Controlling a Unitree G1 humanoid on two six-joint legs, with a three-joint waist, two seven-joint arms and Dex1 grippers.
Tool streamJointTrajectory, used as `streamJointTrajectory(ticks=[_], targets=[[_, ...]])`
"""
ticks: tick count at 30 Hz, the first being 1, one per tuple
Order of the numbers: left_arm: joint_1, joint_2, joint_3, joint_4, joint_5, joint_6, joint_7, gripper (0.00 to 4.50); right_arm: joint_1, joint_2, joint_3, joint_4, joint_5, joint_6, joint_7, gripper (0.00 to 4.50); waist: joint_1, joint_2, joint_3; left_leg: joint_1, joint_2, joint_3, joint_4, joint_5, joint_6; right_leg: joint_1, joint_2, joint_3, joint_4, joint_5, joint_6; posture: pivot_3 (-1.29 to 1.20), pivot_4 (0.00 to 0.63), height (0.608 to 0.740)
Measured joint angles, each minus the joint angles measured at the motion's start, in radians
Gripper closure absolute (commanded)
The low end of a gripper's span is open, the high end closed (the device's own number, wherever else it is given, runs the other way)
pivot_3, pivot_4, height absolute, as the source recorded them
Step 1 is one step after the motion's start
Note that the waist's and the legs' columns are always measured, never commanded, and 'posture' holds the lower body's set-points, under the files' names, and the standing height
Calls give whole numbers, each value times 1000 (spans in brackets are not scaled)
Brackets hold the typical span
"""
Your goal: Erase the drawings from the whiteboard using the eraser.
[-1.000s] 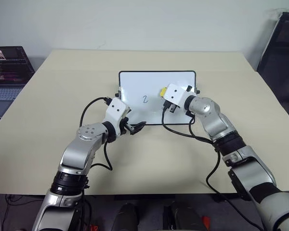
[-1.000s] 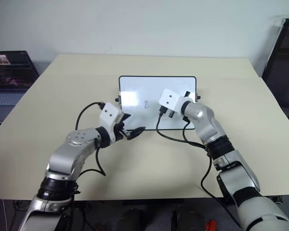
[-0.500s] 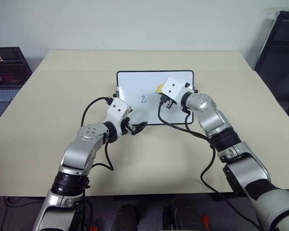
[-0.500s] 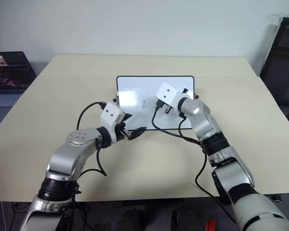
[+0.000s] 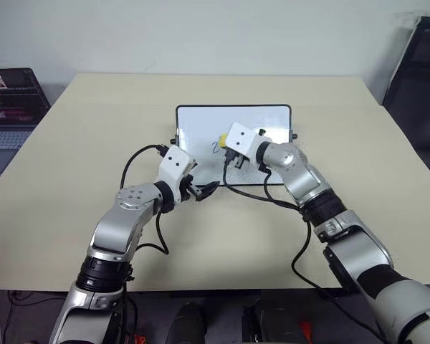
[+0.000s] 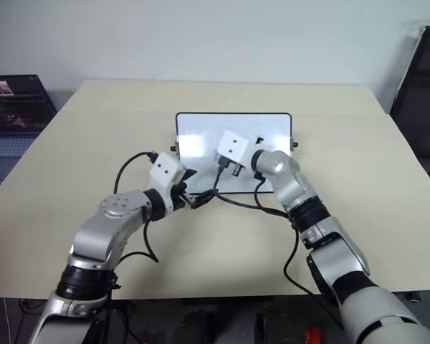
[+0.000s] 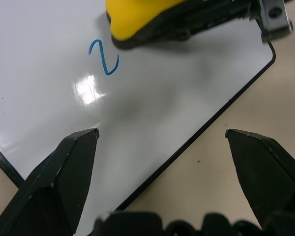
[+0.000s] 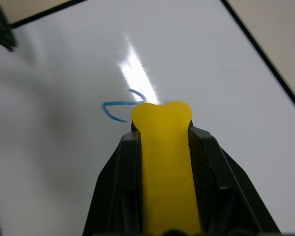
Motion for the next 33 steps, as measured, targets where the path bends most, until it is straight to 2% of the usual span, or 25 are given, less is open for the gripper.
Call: streamJointTrajectory(ticks=[6,15,20,27,33], targets=[[-1,-1,-1,0,0,0,-1,0,5,-78,-50,0,11,-6,-16,3523,3,0,0,1,0,0,0,0,0,1,0,0,0,0,0,0,150,740],[6,0,1,-3,-2,0,0,0,161,-124,-73,-179,23,38,8,3523,2,0,0,2,0,0,0,0,0,3,0,0,0,0,0,0,150,740],[48,7,34,-10,-20,-2,0,0,266,-107,-117,-351,98,176,39,3523,1,0,0,0,1,0,0,0,0,1,0,0,0,0,0,0,150,740],[129,-22,161,-19,-59,-57,44,0,511,-57,-216,-802,333,447,103,3523,6,0,0,-3,1,0,-2,0,0,-2,0,0,-3,0,0,0,150,740],[168,-45,217,-16,-63,-129,89,0,729,-33,-223,-983,436,504,94,3523,16,0,0,-2,1,0,-1,0,0,-2,0,1,-3,0,0,0,150,740]])
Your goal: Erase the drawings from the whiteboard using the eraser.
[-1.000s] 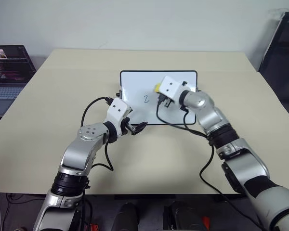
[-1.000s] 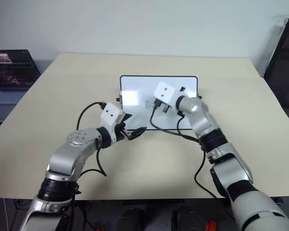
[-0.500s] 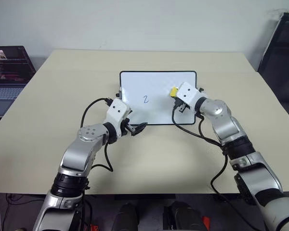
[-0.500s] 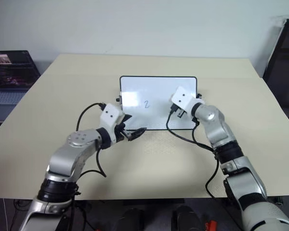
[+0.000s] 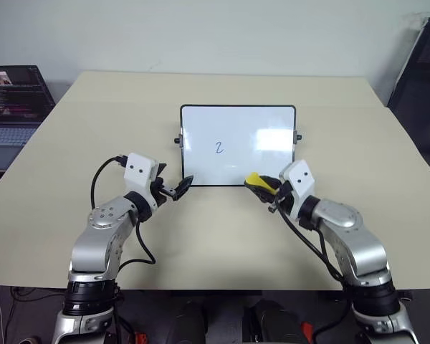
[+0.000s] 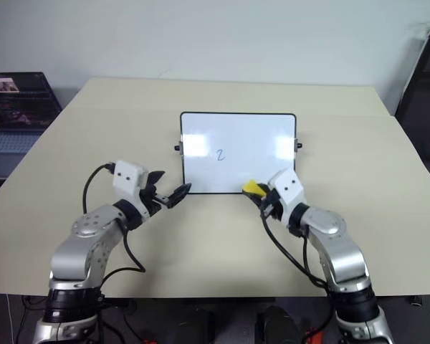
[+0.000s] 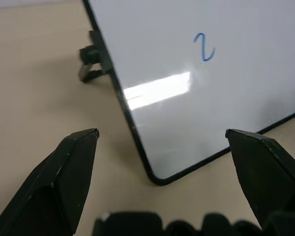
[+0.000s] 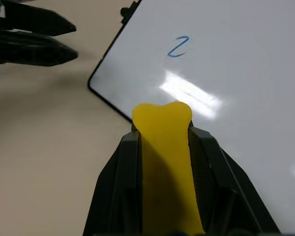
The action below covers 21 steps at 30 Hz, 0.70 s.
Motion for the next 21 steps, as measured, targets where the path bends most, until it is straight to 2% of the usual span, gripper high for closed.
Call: streamJointTrajectory(ticks=[8,14,21], targets=[[-4,-30,7,-5,-1,-53,37,0,26,19,27,-9,6,-96,-56,3523,-1,0,0,1,0,0,0,0,0,1,1,0,1,0,0,0,150,740],[-79,-12,-2,-41,-14,56,65,0,-243,14,150,295,-130,-259,-76,3523,-10,0,0,2,0,1,0,0,0,1,1,0,2,0,0,0,150,740],[-88,-3,-21,-47,-13,85,64,0,-547,70,178,741,-224,-451,-107,3523,-11,0,0,1,0,2,-1,0,0,-1,1,0,1,0,0,0,150,740]])
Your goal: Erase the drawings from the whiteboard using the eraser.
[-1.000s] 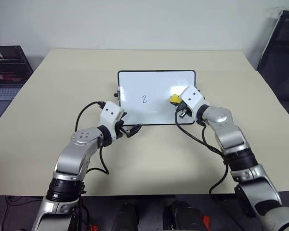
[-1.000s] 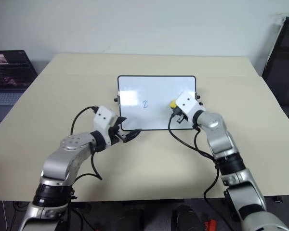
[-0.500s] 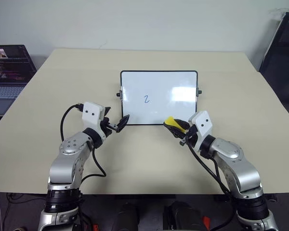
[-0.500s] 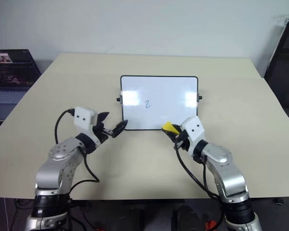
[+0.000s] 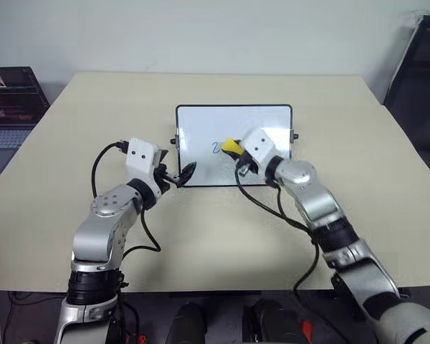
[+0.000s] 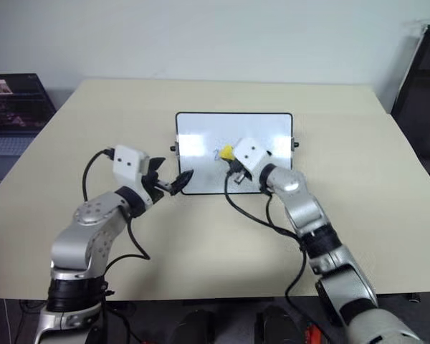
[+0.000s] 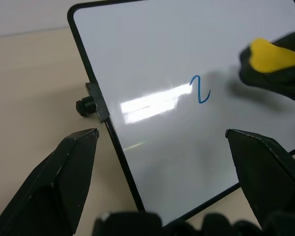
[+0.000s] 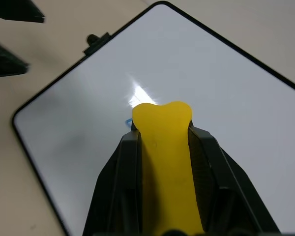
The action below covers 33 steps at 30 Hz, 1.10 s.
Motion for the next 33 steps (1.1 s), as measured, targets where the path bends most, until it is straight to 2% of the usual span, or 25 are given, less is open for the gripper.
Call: streamJointTrajectory(ticks=[8,12,18,26,33], targets=[[32,14,-20,0,14,-29,-8,0,-262,81,19,446,-96,-240,-88,3523,-9,0,0,0,0,0,0,0,0,0,0,1,0,0,0,0,150,740],[32,16,-31,1,23,-41,-8,0,-279,100,58,569,-133,-333,-59,3523,-7,0,0,0,0,0,0,0,0,0,-1,1,0,0,0,0,150,740],[32,25,-32,4,24,-45,-20,0,-252,93,107,608,-176,-419,5,3523,-9,0,0,3,0,-2,1,0,0,2,-1,0,3,0,0,0,150,740],[32,35,-32,27,25,-69,-42,0,-322,81,84,679,-198,-408,-108,3524,-5,0,0,5,0,-4,3,1,1,6,-1,-2,3,2,-2,0,150,740],[23,35,-35,42,27,-74,-45,0,-316,66,100,648,-205,-389,-18,3524,-6,0,0,5,0,-4,2,1,1,6,-1,-2,3,2,-2,0,150,740]])
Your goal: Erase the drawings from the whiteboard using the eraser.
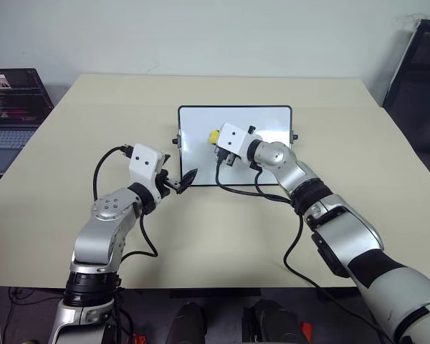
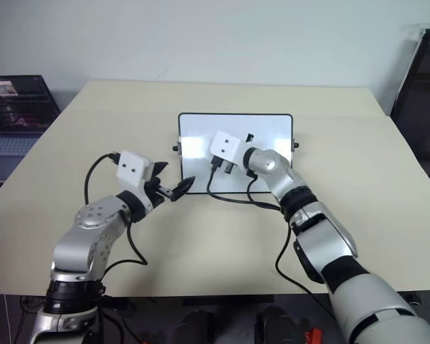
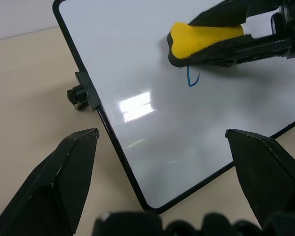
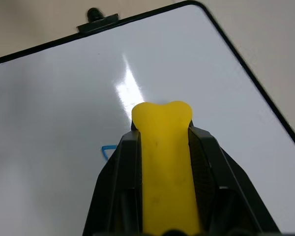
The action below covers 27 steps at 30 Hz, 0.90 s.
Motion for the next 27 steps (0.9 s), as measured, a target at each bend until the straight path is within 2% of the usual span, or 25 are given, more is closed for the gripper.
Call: streamJointTrajectory(ticks=[3,6,11,14,23,27], targets=[[-6,0,-5,4,0,0,0,0,39,-16,49,-51,-27,-6,97,3524,-3,0,0,1,0,0,0,0,0,0,0,0,0,0,0,0,150,740],[-21,-1,-8,5,0,-1,0,0,44,-19,78,-69,-62,-7,100,3524,-5,0,0,2,0,0,0,0,0,1,0,0,1,0,0,0,150,740],[-21,-1,-9,5,0,-1,-1,0,-7,-21,71,-10,-98,-21,-95,3524,0,0,0,2,0,0,0,3,0,1,0,0,1,1,-1,0,150,740],[-17,-1,-9,5,0,-1,-1,0,-29,-40,40,14,-103,-21,-130,3524,2,0,0,2,0,0,0,3,0,1,0,1,0,2,-1,0,150,740],[-16,-8,-14,4,-1,-1,-1,0,44,-43,60,-64,-85,-35,103,3524,-6,0,0,2,0,0,-1,3,0,1,0,0,0,2,0,0,150,740],[-16,-12,-26,3,-1,1,1,0,51,-41,76,-78,-105,-37,78,3524,-7,0,0,3,0,0,-1,3,0,1,1,0,0,2,-1,0,150,740]])
